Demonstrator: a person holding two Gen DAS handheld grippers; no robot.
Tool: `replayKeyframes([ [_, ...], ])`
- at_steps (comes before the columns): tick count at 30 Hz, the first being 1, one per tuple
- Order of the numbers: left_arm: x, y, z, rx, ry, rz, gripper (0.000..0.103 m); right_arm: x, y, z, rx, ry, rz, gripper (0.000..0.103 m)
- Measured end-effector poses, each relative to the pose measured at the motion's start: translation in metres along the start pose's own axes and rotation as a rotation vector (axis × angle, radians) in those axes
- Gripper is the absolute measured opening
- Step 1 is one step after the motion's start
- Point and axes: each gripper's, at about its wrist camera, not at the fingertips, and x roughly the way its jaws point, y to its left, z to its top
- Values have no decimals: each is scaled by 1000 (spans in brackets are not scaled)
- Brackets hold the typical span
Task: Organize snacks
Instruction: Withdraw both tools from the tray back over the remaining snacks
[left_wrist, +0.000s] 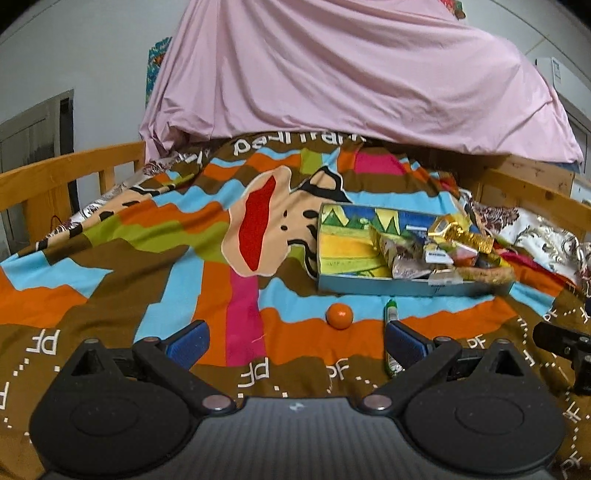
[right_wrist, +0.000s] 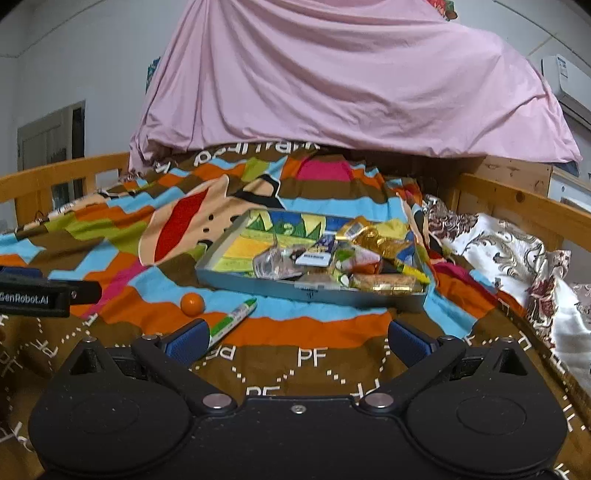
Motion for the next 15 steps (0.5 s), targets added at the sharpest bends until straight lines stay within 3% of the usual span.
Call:
replayKeyframes([
  [9,28,0,1,85,35,-11,103,17,8,-9,-8,34,-14,102],
  [15,38,4,1,75,47,-9,103,23,17,-13,-14,31,1,102],
])
